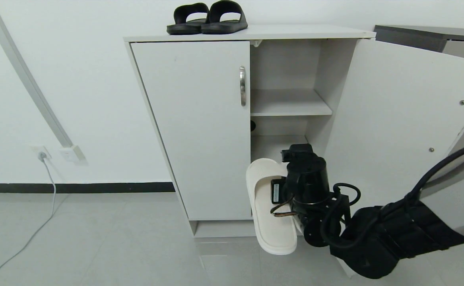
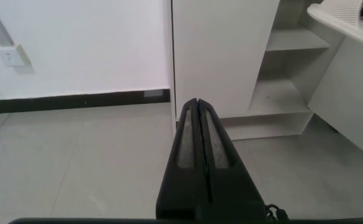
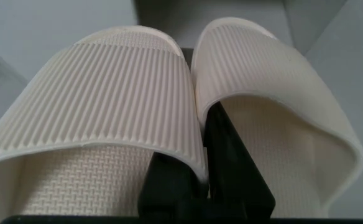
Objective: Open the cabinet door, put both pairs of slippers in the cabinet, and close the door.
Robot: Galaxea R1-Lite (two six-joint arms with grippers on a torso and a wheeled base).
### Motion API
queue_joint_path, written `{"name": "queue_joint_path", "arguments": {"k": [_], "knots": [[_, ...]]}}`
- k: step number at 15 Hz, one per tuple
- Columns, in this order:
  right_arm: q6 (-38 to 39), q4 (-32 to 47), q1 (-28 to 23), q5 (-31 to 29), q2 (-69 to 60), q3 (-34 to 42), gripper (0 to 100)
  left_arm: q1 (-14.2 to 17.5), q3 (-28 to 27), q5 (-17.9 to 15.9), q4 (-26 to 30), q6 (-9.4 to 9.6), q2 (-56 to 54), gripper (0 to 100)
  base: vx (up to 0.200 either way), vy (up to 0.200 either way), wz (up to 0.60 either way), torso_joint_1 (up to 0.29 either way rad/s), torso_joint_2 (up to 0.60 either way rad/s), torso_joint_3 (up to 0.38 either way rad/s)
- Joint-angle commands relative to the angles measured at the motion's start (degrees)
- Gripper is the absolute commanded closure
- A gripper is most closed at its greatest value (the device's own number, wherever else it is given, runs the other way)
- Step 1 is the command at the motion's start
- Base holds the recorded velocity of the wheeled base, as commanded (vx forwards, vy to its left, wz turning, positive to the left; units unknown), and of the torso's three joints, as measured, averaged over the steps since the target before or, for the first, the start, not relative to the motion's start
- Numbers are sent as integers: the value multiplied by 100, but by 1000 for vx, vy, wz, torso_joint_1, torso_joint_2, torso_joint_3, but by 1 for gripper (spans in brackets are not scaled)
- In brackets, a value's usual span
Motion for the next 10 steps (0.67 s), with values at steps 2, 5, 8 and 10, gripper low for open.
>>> {"name": "queue_joint_path", "arguments": {"k": [2, 5, 8, 10], "knots": [[13, -12, -2, -161, 466, -252, 100, 1, 0, 1, -1, 2, 19, 100, 0, -100, 0, -1, 1, 1], [4, -12, -46, -161, 518, -252, 100, 1, 0, 1, -1, 2, 19, 100, 0, -200, 0, 4, 2, -1], [4, -12, -81, -205, 518, -252, 100, 1, 0, 1, -1, -7, 19, 100, 0, -133, 0, 3, 3, 2], [4, -12, -116, -214, 536, -252, 100, 1, 0, 1, -1, -7, 19, 100, 0, 0, 0, 0, 0, 0]]}}
